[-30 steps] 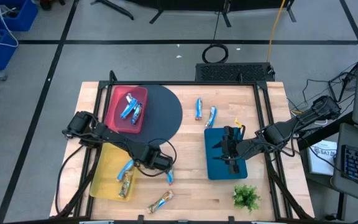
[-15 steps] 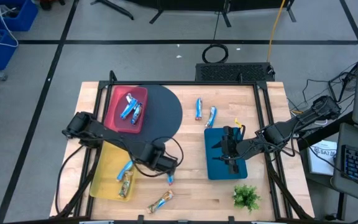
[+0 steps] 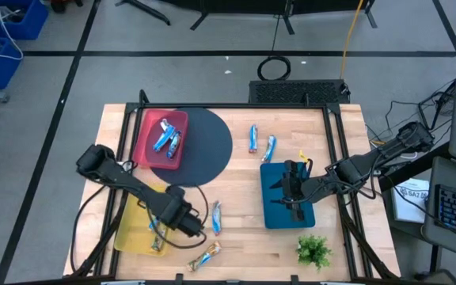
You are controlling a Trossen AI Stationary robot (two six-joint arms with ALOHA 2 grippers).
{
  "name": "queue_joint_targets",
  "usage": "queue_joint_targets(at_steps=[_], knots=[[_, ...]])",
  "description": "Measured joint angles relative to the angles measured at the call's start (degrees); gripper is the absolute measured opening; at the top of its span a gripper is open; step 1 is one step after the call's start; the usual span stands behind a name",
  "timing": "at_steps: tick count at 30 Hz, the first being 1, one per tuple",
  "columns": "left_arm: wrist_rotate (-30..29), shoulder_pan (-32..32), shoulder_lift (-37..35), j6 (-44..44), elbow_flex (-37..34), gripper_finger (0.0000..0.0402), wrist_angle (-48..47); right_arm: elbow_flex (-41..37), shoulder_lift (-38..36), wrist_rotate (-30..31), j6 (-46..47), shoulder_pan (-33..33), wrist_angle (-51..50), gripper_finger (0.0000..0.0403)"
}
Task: Pick and place Granola Bars by type
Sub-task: Put the top yellow granola bar into the yellow bin, then put the yellow granola bar into the yellow bin
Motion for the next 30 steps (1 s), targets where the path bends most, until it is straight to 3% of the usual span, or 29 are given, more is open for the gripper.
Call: queue_joint_targets(at_steps=[5,17,25,30], knots=[[0.8,-1.5,-0.5,-3.0,-5.6,0.0011,-0.8,0.0,0.0,0.0,0.0,0.0,0.0,0.0187],[5.4,-0.9,-0.5,3.1,-18.8,0.0013,9.2,0.0,0.0,0.0,1.7,0.0,0.0,0.0187],[7.9,-0.1,-1.4,2.0,-19.1,0.0144,7.4,0.0,0.0,-2.0,1.9,0.0,0.0,0.0187],[10.6,0.6,-4.1,0.8,-14.9,0.0210,10.4,0.0,0.0,-1.7,1.9,0.0,0.0,0.0187]])
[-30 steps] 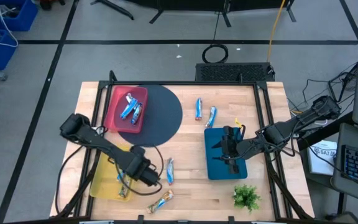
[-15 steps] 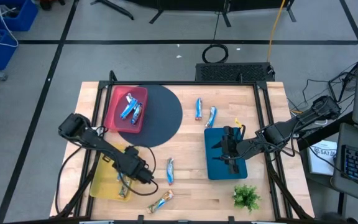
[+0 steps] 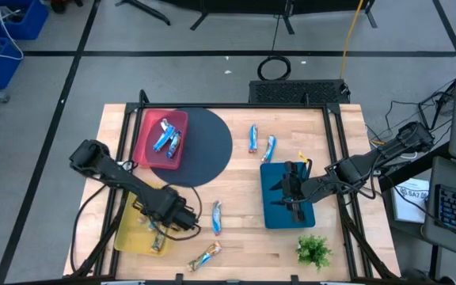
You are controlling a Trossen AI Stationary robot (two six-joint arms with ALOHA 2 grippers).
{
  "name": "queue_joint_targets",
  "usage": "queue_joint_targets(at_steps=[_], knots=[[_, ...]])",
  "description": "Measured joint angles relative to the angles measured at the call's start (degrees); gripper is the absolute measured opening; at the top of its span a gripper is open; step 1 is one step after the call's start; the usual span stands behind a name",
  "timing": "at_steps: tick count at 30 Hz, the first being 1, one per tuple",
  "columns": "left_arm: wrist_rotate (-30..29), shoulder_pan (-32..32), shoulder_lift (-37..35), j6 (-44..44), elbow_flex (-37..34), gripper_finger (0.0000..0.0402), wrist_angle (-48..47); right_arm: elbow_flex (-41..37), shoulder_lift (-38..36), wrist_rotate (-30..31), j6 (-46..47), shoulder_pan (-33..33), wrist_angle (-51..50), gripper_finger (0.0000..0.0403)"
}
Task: Pick and place Granola Bars by type
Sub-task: Put the yellow granola bar into the yellow bin
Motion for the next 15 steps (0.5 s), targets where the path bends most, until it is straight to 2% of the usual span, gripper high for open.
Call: queue_joint_targets(at_steps=[4,8,11,15], knots=[[-8.1,-0.5,-2.9,-6.2,8.1,0.0229,6.6,0.0,0.0,0.1,0.0,0.0,-0.4,0.0187],[-16.6,-1.7,-3.3,-8.3,16.6,0.0220,12.4,0.0,0.0,0.1,0.0,0.0,-1.5,0.0187],[-18.0,-2.6,-2.5,-8.2,18.8,0.0200,19.8,0.0,0.0,0.1,0.0,0.0,-2.2,0.0187],[-17.7,-5.4,-0.9,-7.1,17.6,0.0174,31.3,0.0,0.0,0.1,0.0,0.0,-2.3,0.0187]])
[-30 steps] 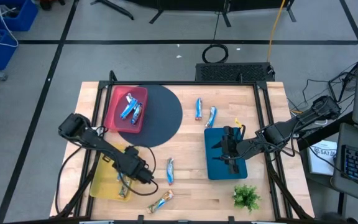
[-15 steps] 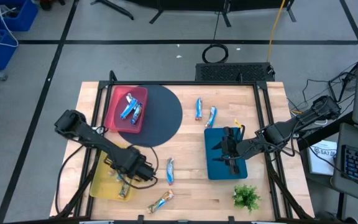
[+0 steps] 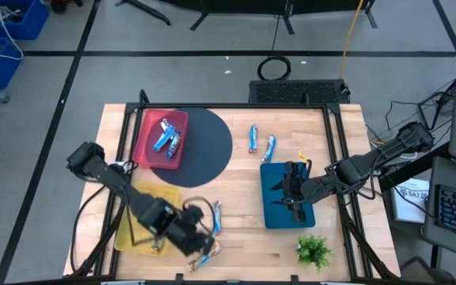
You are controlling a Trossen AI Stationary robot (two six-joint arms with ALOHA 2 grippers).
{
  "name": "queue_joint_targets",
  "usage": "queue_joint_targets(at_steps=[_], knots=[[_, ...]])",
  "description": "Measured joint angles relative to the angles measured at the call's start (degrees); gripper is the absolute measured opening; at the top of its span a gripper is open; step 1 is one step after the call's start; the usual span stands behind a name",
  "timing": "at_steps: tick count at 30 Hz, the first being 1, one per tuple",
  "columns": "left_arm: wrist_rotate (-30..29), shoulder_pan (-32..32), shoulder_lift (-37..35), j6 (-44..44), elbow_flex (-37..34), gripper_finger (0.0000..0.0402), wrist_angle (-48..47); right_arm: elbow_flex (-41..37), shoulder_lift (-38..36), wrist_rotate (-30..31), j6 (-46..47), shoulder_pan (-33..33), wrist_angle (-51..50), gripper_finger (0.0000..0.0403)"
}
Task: Pick and place Granola Bars by type
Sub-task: Put the yellow granola bar into the yellow bin
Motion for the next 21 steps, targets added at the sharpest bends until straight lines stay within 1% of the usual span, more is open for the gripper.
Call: queue_joint_targets(at_steps=[2,6,8,10,14,17,21], knots=[[0.3,-1.9,1.4,1.0,-0.6,0.0165,3.7,0.0,0.0,0.0,0.0,0.0,0.0,0.0187],[2.8,-3.6,4.6,0.8,-0.7,0.0166,5.0,0.0,0.0,0.0,-0.2,0.0,-0.6,0.0187],[4.5,-4.0,6.1,1.3,-0.8,0.0178,5.4,0.0,0.0,-0.2,-0.2,0.0,-0.6,0.0187],[5.5,-4.2,7.3,1.4,-0.8,0.0195,8.0,0.0,0.0,-0.2,-0.2,0.0,-0.7,0.0187],[5.6,-4.4,9.1,3.5,-0.7,0.0233,12.7,0.0,0.0,-0.2,-0.2,0.0,-0.7,0.0187],[6.7,-4.3,11.4,5.3,-0.7,0.0252,12.3,0.0,0.0,-0.2,0.0,0.0,-0.5,0.0187],[10.9,-4.2,15.0,8.6,-0.8,0.0255,9.4,0.0,0.0,-0.2,0.2,-0.1,-0.4,0.0187]])
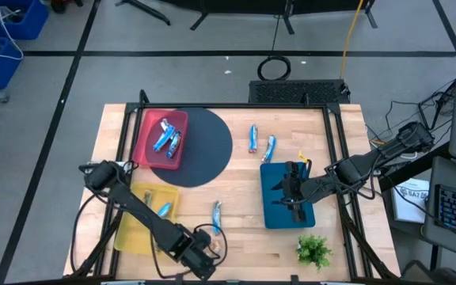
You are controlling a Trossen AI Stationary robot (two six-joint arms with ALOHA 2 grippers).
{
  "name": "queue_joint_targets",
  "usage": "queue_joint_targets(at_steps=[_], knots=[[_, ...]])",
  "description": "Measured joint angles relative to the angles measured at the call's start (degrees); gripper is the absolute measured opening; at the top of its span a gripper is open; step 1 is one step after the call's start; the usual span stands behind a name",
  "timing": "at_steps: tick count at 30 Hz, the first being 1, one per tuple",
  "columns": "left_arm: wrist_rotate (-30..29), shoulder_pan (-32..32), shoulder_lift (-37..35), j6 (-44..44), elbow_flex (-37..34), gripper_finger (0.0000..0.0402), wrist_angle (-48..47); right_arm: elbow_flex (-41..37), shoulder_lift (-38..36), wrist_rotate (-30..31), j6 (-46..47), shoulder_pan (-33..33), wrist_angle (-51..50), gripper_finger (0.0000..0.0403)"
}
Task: Pick and place Granola Bars by type
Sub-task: Put the yellow granola bar into the yellow bin
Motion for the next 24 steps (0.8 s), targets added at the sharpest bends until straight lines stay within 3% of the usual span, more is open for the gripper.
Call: queue_joint_targets(at_steps=[6,11,24], knots=[[0.3,0.3,1.7,2.7,0.0,0.0240,-0.5,0.0,0.0,0.0,0.7,0.0,-0.1,0.0187],[-3.6,0.6,1.7,4.9,0.0,0.0229,-0.6,0.0,0.0,0.2,0.7,0.0,0.3,0.0187],[-2.0,2.3,5.1,10.6,0.0,0.0216,1.2,0.0,0.0,0.2,0.5,-0.3,0.9,0.0187]])
